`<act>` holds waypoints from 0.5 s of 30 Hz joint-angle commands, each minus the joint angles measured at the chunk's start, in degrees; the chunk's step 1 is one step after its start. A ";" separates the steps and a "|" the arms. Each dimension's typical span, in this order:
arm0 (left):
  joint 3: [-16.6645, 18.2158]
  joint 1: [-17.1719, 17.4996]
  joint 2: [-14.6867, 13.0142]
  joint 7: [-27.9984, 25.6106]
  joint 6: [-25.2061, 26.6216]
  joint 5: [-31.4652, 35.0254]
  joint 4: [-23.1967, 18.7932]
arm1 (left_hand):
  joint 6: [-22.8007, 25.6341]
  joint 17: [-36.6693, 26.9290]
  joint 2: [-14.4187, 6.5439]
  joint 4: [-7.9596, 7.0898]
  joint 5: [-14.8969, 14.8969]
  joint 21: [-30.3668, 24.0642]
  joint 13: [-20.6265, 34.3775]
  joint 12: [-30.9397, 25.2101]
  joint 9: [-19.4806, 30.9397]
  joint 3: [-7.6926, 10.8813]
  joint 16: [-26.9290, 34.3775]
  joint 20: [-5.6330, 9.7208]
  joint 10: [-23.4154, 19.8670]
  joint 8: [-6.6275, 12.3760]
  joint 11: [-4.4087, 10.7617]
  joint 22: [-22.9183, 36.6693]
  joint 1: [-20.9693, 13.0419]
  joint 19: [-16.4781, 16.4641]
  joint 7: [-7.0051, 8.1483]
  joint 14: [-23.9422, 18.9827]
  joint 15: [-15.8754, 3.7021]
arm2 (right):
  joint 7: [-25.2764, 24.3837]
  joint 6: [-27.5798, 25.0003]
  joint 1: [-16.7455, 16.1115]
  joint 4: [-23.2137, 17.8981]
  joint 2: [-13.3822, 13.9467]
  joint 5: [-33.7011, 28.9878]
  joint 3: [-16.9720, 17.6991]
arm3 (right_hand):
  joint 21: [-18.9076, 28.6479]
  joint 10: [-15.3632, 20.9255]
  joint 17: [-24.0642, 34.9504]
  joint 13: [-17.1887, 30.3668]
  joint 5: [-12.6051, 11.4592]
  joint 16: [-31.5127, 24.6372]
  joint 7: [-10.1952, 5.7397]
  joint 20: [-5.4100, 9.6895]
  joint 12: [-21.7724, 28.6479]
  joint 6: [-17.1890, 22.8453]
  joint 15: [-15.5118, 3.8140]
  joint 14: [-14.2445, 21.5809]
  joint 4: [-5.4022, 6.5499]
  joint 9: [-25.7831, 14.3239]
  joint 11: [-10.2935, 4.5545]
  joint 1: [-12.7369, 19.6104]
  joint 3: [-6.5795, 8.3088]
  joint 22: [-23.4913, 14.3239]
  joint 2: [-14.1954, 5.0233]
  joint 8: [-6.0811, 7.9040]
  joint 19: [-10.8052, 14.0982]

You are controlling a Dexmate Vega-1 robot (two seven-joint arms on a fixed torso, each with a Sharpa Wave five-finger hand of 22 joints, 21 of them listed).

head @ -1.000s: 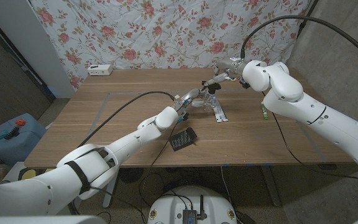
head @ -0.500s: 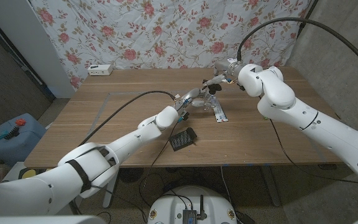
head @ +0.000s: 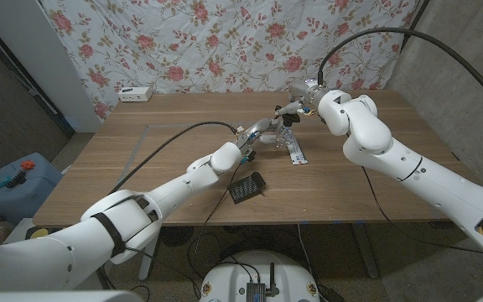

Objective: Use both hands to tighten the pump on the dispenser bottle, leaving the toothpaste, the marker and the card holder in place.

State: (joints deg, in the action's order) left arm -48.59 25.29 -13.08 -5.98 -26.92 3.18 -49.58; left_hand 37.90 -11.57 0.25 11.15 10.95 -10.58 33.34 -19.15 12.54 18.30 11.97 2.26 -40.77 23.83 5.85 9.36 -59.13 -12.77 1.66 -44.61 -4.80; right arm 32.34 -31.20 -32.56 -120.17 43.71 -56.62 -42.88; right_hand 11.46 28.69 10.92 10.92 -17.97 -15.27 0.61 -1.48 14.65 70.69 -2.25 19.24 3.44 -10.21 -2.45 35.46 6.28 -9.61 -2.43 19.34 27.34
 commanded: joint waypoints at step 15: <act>-0.28 -1.04 1.12 0.02 -1.43 -0.68 3.25 | 7.87 -0.12 -6.82 -2.31 0.38 0.00 0.24 -0.22 0.12 2.75 0.21 3.27 -3.16 0.23 2.41 0.15 3.09 -0.17 2.38 -0.43 -4.79 | 3.34 -2.55 -1.22 0.63 -3.58 -6.30 0.32 | 0.05 3.87 0.14 -0.02 0.79 0.13 -6.34 0.43 0.28 10.87 -2.13 3.08 -0.31 -0.27 -0.34 0.56 0.60 -0.20 -1.84 2.06 1.03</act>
State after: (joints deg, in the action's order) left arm -48.78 24.55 -12.33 -5.91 -27.77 2.82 -47.48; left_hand 38.08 -11.61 0.24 11.15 10.95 -10.58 33.32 -19.08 12.54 18.30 11.74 2.26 -40.97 23.57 6.06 9.36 -59.13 -12.77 1.84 -44.65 -4.85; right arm 33.61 -32.66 -33.55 -119.97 41.80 -60.92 -42.65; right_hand 11.46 32.06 10.93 10.93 -17.52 -15.27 1.64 -1.03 14.62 73.50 -2.37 21.82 3.15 -10.35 -2.76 36.05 6.57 -9.76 -3.97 20.93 27.79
